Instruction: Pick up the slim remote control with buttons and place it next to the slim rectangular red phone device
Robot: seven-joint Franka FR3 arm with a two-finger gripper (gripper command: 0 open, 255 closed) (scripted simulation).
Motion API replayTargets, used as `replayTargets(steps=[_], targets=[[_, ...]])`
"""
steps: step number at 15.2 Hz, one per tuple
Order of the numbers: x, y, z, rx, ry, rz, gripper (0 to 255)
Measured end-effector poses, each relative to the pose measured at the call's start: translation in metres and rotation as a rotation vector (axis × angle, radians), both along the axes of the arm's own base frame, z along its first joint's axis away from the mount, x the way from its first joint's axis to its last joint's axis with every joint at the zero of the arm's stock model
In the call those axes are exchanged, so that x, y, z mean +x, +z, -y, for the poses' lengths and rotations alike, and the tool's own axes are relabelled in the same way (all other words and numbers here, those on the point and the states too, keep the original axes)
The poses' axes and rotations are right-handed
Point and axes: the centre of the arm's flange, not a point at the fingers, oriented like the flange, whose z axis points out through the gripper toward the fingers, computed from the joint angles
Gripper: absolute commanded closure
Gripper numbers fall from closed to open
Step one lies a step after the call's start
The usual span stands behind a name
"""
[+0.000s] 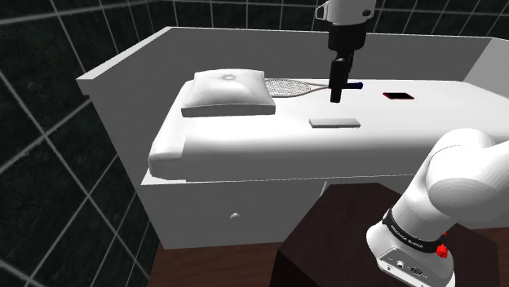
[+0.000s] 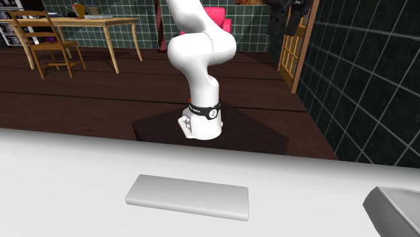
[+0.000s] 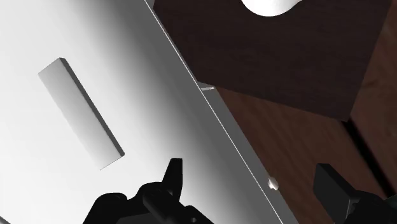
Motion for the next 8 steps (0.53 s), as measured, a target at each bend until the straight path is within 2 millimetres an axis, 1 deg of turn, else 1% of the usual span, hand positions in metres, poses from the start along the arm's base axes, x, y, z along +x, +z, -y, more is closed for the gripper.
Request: replayTargets(steps=[1,3,8], targets=[[0.000,0.000,0.000,0.000,0.000,0.000,0],[-0.001,-0.009,0.014,0.007,0.017,0.004,0],[0.000,-0.044,0.071,0.036,0.089,0.019,0]])
